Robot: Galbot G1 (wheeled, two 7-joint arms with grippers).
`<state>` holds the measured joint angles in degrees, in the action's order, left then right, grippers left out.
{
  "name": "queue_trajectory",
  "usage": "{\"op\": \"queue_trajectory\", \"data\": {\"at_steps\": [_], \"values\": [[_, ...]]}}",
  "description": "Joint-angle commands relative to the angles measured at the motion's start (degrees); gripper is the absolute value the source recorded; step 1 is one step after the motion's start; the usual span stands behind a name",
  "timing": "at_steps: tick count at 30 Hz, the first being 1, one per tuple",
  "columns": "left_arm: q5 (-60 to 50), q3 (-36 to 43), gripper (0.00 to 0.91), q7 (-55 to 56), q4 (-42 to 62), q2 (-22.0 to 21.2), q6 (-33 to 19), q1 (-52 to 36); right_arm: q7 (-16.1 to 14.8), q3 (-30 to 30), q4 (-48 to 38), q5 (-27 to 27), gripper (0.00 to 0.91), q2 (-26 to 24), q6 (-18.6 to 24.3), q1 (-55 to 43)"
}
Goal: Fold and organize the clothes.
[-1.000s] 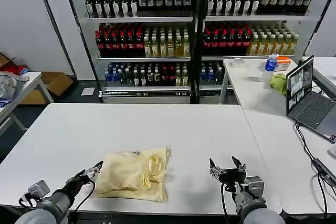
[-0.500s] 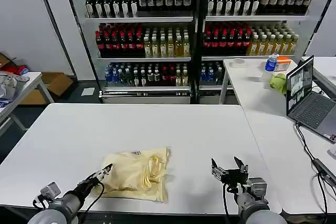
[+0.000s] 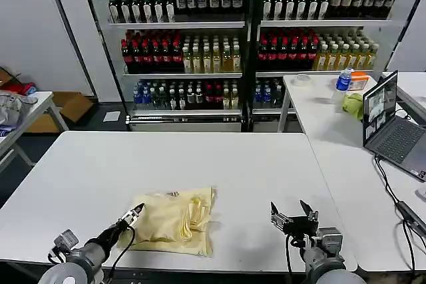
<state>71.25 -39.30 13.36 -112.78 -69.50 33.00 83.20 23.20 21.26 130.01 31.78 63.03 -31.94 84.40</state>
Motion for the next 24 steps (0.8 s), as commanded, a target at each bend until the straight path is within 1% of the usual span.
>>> {"op": "queue_trajectory", "data": {"at_steps": [1, 10, 16, 21, 24], "values": [[4.79, 0.01, 0.01, -0.55, 1.52, -0.95, 0.11, -1.31, 0.05, 0.11, 0.15, 0.01, 0.907, 0.07, 0.0, 0.38], [7.87, -1.22, 0.01, -0.9, 2.14, -1.51, 0.08, -1.77, 0.03, 0.31, -0.06, 0.39, 0.907, -0.46, 0.04, 0.04], [10.89, -3.99, 0.01, -0.62, 0.54, -2.09, 0.05, -1.76, 0.08, 0.25, -0.34, 1.07, 0.907, -1.04, 0.02, -0.7], [16.65, -10.05, 0.01, 0.81, -3.08, -1.56, -0.11, -1.41, 0.09, 0.22, -0.79, 1.57, 0.907, -1.34, 0.1, -1.19], [18.22, -15.07, 0.01, 1.28, -3.56, 0.47, 0.02, -1.35, 0.05, 0.2, -0.84, 1.92, 0.907, -1.64, 0.13, -1.48]]}}
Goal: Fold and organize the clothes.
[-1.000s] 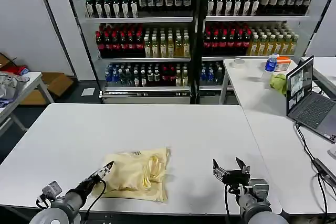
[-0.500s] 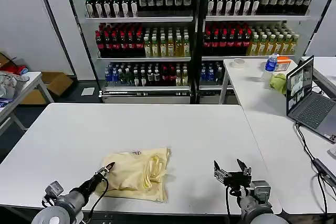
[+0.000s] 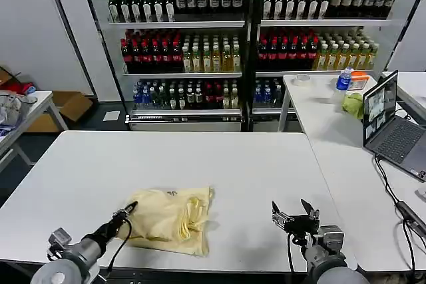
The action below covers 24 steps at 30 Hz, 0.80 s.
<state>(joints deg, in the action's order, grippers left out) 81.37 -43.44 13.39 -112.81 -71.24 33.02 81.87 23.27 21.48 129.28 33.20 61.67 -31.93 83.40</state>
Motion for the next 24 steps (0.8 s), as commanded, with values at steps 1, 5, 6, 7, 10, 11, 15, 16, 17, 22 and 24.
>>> {"op": "queue_trajectory", "data": {"at_steps": [1, 5, 6, 7, 10, 11, 15, 16, 17, 22, 24], "values": [[8.09, -13.12, 0.01, 1.44, -2.96, 3.57, 0.0, -0.09, -0.05, 0.0, -0.15, 0.74, 0.907, -0.45, 0.14, -0.71], [6.0, -22.38, 0.01, 1.42, -1.51, 10.03, 0.1, 0.23, -0.06, -0.08, -0.46, 1.31, 0.907, -0.69, 0.25, -1.57], [4.75, -23.66, 0.01, 1.03, -1.35, 13.08, 0.09, 0.49, -0.07, -0.2, -0.46, 1.53, 0.907, -0.69, 0.27, -1.85], [3.11, -26.29, 0.01, 0.3, -0.81, 15.21, 0.1, 0.74, -0.09, -0.48, -0.39, 1.63, 0.907, -0.66, 0.26, -2.21], [-1.7, -32.75, 0.01, -1.98, 0.61, 22.3, 0.14, 1.17, -0.14, -1.23, -0.4, 1.7, 0.907, -0.5, 0.3, -3.03], [-4.5, -34.22, 0.01, -2.74, 1.32, 24.84, 0.16, 1.27, -0.15, -1.43, -0.41, 1.72, 0.907, -0.44, 0.32, -3.2], [-11.81, -37.45, 0.01, -5.66, 0.91, 31.23, 0.14, 2.99, -0.25, -2.25, -0.3, 1.72, 0.907, -0.12, 0.41, -3.69], [-14.3, -36.96, 0.01, -6.0, -1.17, 31.54, 0.11, 3.92, -0.32, -2.39, -0.24, 1.7, 0.907, -0.02, 0.44, -3.66], [-17.04, -35.34, 0.01, -6.21, -3.73, 31.11, 0.09, 4.74, -0.34, -2.4, -0.2, 1.69, 0.907, 0.09, 0.48, -3.57], [-41.72, -17.78, 0.01, -6.5, -11.52, 22.14, -3.28, 9.16, -0.43, -2.33, -0.3, 1.34, 0.907, 0.61, 0.81, -2.94], [-56.82, -8.91, 0.01, -6.14, -10.57, 19.22, -6.85, 9.9, -0.52, -2.22, -0.29, 1.02, 0.907, 0.6, 1.02, -2.55]]}}
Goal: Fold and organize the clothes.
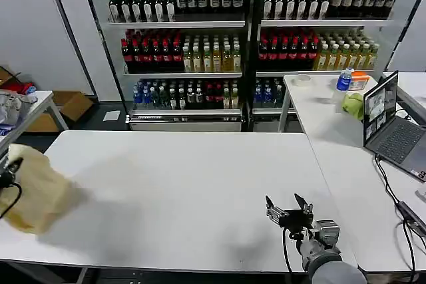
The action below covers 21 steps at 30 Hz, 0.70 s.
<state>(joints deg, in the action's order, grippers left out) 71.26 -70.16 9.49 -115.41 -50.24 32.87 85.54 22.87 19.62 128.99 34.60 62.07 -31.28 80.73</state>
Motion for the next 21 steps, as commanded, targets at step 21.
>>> {"op": "queue_trajectory", "data": {"at_steps": [21], "values": [[-75.65, 55.17, 0.01, 3.79, -4.82, -17.88, -4.71, -4.88, -0.38, 1.82, -0.09, -1.2, 0.907, -0.54, 0.98, 2.29]]}}
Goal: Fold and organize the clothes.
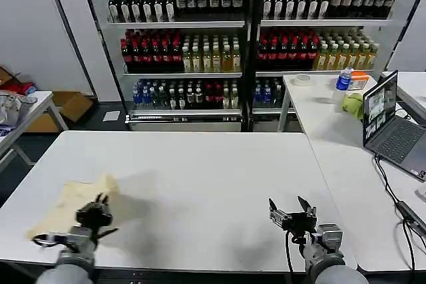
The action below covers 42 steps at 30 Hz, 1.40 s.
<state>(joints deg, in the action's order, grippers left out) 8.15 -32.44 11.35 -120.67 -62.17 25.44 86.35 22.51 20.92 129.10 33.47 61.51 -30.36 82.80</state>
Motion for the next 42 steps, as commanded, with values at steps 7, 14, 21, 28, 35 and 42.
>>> {"op": "queue_trajectory", "data": {"at_steps": [7, 14, 21, 28, 35, 42], "values": [[-7.21, 23.92, 0.01, 6.14, 6.12, -10.86, 5.43, -14.21, 0.01, 0.08, -0.68, -0.09, 0.907, 0.2, -0.07, -0.79], [0.03, 28.72, 0.01, 8.43, 13.36, -15.8, 6.71, -23.47, -0.08, -0.05, -1.44, 0.05, 0.907, 0.04, -0.12, -1.92], [2.3, 32.55, 0.01, 8.7, 20.65, -20.22, 6.94, -28.84, -0.32, 0.27, -2.08, 0.4, 0.907, -0.23, -0.08, -3.04], [7.76, 33.4, 0.907, 8.07, 22.15, -24.0, 6.57, -30.87, -0.55, 0.67, -2.14, 0.41, 0.907, -0.48, 0.73, -3.57], [20.58, 32.94, 0.907, 3.25, 17.52, -24.15, 1.85, -27.38, -1.21, 0.27, -2.52, 0.26, 0.907, -0.59, 1.5, -4.47], [31.84, 24.84, 0.907, 1.74, 7.78, -20.39, 0.5, -19.38, -2.21, -1.24, -3.12, -0.25, 0.907, -0.44, 2.33, -6.28]]}}
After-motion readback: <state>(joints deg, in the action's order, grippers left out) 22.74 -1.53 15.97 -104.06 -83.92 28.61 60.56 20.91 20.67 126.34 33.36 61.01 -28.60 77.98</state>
